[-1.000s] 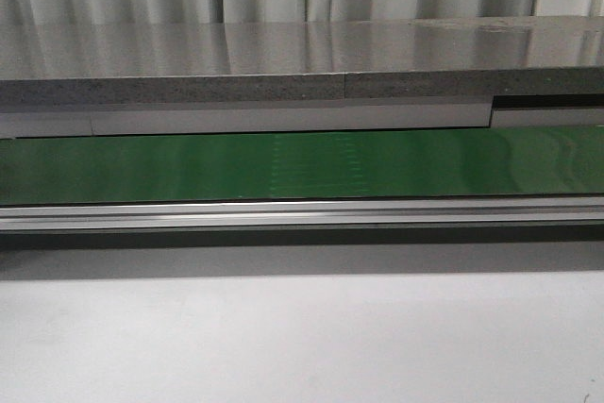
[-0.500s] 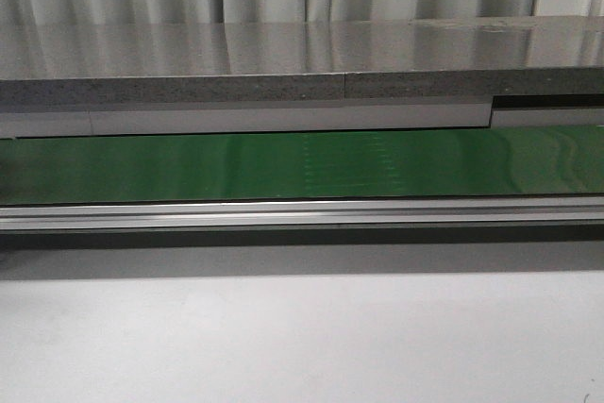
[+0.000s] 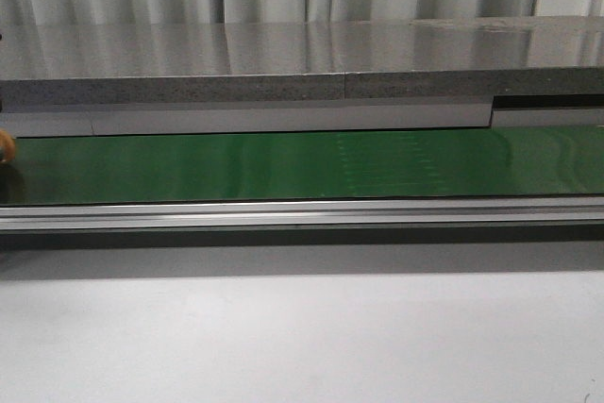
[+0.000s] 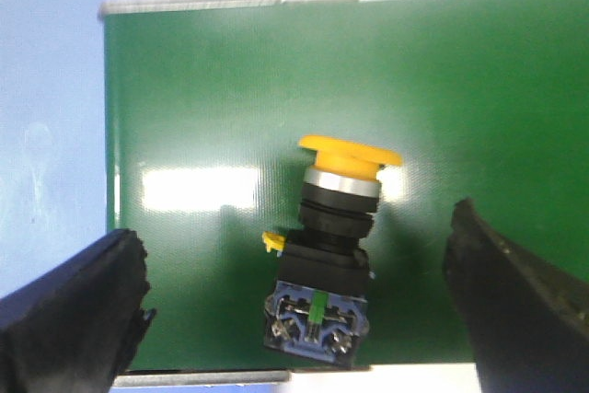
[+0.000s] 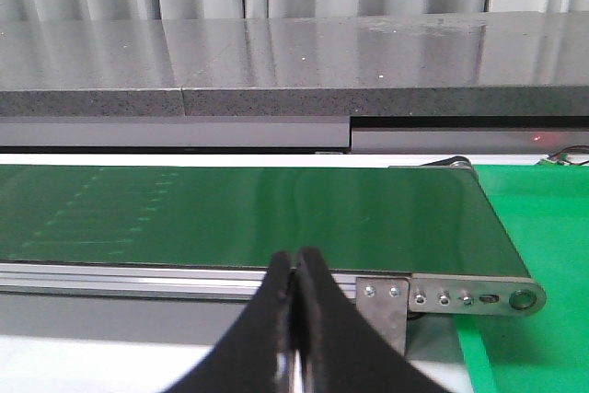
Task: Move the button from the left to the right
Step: 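Release the button onto the belt and raise the left gripper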
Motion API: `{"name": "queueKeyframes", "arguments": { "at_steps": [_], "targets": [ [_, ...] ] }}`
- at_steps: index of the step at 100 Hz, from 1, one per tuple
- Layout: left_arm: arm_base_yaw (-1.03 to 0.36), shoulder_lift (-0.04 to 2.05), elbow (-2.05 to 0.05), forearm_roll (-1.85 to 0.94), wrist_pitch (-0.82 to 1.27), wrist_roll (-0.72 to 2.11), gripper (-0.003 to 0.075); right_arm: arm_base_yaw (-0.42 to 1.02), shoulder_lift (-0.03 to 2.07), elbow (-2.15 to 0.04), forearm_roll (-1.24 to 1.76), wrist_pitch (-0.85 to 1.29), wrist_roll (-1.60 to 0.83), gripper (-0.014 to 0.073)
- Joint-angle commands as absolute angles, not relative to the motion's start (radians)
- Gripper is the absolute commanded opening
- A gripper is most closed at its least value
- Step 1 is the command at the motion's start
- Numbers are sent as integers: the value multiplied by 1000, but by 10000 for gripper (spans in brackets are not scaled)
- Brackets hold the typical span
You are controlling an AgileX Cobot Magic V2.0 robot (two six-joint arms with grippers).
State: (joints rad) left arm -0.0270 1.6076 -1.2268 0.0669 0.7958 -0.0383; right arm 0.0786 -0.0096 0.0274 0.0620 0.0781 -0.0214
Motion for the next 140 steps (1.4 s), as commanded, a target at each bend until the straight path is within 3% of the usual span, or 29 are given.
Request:
{"name": "queueKeyframes", "arguments": {
  "at_steps": [1, 53, 81, 122, 140],
  "targets": [
    [-48, 1494, -1222, 51, 716, -38, 634, 77, -29, 13, 54, -8, -26, -67],
    [-74, 807, -690, 23, 206, -38, 629, 77, -29, 13, 54, -8, -26, -67],
    [-72, 487, -390, 8, 34, -38, 628, 77, -29, 13, 54, -8, -26, -67],
    [-72, 385, -255, 6, 28, -38, 613, 77, -29, 13, 54, -8, -26, -67],
    [-72, 385, -255, 6, 20, -38, 498, 77, -29, 13, 54, -8, -26, -67]
  ]
}}
